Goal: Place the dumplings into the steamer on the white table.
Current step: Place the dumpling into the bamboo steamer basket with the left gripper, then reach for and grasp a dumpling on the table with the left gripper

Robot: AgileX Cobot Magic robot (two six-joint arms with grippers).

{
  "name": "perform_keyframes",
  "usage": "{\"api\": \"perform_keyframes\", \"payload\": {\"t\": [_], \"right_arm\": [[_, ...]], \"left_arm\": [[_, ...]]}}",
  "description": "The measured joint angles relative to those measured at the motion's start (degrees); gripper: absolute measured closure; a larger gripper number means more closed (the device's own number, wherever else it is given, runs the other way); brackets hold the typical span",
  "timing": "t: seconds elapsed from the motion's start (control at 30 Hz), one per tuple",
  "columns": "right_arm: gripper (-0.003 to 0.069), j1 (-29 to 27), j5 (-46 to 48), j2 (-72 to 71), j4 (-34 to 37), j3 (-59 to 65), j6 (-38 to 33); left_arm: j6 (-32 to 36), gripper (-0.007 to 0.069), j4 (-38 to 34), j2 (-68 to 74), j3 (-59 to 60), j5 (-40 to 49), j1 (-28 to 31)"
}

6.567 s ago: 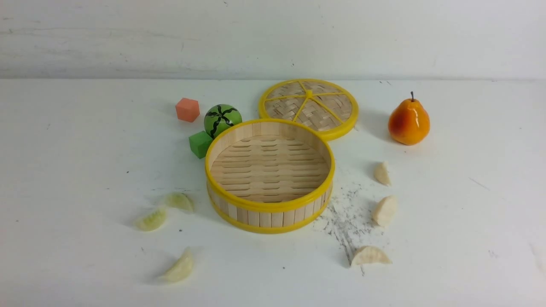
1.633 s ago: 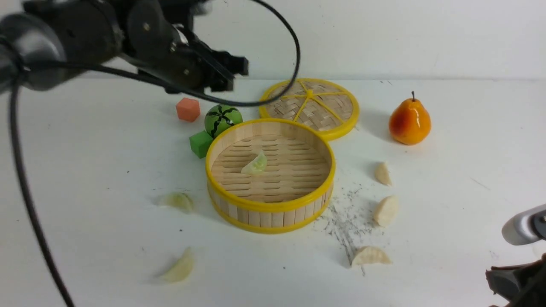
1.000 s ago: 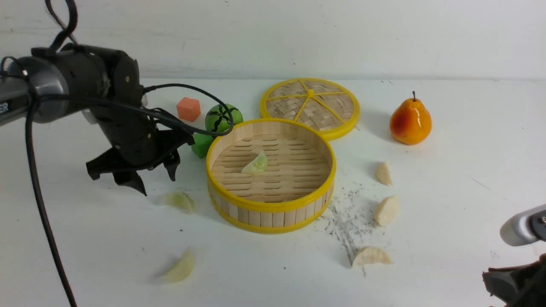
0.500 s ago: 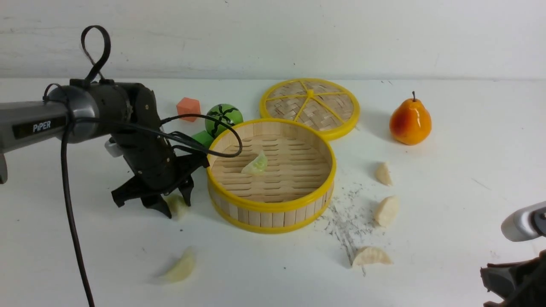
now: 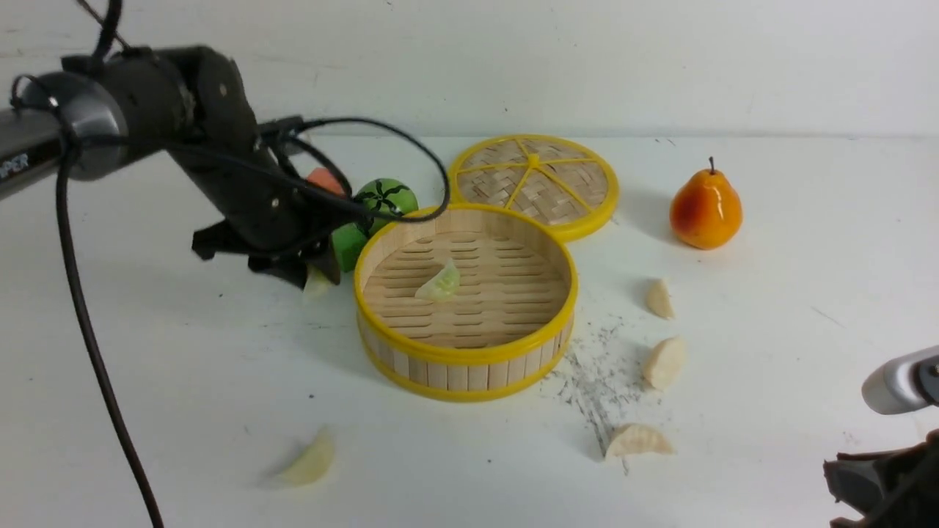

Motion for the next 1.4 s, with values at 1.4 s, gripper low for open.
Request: {"api": "perform_keyframes", "payload": {"t": [1.4], "right_arm": [[0.0564,0.06,0.06,0.0,-0.2,0.0,-0.17]], "left_arm": [[7.48,0.0317,8.59,-14.27,-1.88,16.94,-7.06]]}}
